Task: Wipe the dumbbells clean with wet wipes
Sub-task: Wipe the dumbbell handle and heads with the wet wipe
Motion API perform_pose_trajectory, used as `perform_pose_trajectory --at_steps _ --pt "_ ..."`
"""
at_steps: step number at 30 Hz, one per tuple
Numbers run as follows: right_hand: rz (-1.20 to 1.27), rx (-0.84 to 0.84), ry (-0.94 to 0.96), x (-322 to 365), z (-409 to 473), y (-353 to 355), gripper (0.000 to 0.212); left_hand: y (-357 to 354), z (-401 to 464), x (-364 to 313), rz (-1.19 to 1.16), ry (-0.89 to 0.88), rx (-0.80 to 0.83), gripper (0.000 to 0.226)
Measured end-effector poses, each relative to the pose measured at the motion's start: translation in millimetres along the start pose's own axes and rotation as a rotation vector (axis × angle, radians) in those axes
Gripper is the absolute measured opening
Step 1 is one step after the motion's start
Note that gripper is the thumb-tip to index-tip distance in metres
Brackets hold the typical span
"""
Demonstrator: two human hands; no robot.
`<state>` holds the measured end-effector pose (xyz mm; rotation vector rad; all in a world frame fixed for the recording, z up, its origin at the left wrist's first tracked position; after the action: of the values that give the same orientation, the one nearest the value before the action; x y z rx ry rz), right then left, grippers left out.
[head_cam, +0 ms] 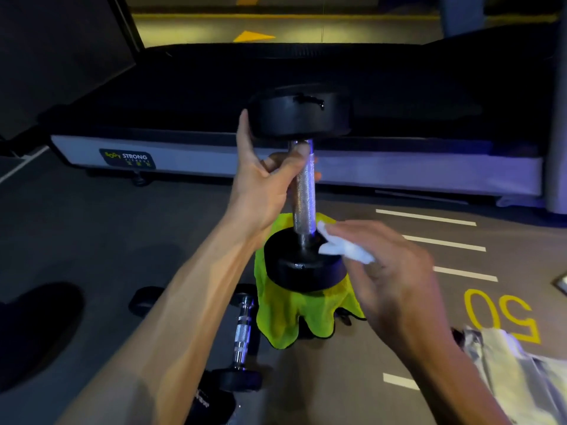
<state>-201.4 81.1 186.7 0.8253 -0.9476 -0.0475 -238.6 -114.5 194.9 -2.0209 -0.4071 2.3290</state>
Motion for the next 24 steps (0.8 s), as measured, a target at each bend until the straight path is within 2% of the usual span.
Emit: perform_pose_trajectory --at_steps 4,7,12,16,20,24 --pt "-0.100 0.069 -0.013 -13 -3 -17 0.034 1 5 -7 0.082 -0.066 0.065 0.089" --pt "-0.172 0.063 0.022 -8 -4 -23 0.028 11 8 -10 0.156 -0.106 0.073 0.094" --pt "-0.183 0.041 0.026 -6 -4 -25 0.028 17 5 -33 0.487 -0.190 0.086 0.094" --pt "-0.194 0.027 0.007 -7 -3 -26 0.029 26 3 -62 0.936 -0.163 0.025 0.086" --pt "-0.195 0.035 0.002 -5 0 -25 0.025 -1 4 -87 1.145 -0.346 0.129 0.076" --pt "-0.184 0.051 -0.026 -9 1 -23 0.027 -17 9 -101 1.222 -0.396 0.172 0.069"
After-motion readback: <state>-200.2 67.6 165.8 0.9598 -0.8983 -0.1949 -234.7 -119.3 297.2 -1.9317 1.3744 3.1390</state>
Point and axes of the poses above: each hand's wrist, its own z-axis towards the middle knuckle, its own y-axis out of the back of the hand, x = y × z, the point moved 9 cm from there along z, towards the middle knuckle, and after that the axes turned 15 degrees about x, right-handed, at the moved point
